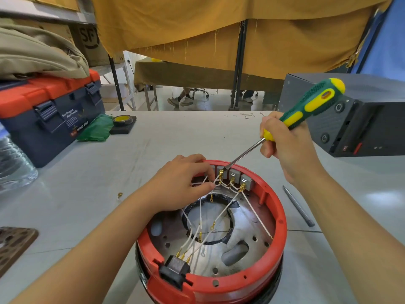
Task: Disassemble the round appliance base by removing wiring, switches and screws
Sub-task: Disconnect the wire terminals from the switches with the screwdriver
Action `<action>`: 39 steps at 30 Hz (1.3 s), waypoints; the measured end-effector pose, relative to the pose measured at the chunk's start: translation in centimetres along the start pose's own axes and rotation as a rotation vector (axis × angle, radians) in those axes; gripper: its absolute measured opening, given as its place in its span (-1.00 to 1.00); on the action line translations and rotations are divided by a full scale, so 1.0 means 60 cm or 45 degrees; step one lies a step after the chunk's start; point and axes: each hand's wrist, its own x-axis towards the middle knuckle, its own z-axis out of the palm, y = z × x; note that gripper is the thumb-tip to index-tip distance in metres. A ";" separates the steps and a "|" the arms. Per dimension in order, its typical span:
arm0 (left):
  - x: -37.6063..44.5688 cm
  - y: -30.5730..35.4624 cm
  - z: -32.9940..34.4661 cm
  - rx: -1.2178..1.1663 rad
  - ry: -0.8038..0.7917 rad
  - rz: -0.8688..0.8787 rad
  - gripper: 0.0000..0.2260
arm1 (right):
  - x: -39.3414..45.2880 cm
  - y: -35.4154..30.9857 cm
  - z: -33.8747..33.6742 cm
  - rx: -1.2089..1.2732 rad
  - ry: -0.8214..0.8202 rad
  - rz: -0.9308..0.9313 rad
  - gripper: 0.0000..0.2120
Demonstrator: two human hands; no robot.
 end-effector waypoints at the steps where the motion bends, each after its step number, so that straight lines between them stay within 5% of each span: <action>1: 0.000 0.000 0.000 0.006 -0.004 -0.003 -0.87 | 0.002 0.001 -0.001 0.021 0.010 0.021 -0.69; 8: 0.000 0.000 0.003 0.018 -0.013 -0.025 -0.85 | -0.005 0.030 0.001 0.149 0.040 0.142 -0.69; 17: 0.001 -0.001 0.003 0.004 -0.013 -0.014 -0.86 | -0.008 0.019 -0.009 0.204 0.150 0.025 -0.72; 39: 0.000 0.001 0.003 0.017 -0.024 -0.039 -0.84 | -0.034 -0.007 -0.011 -0.131 -0.170 -0.242 -0.78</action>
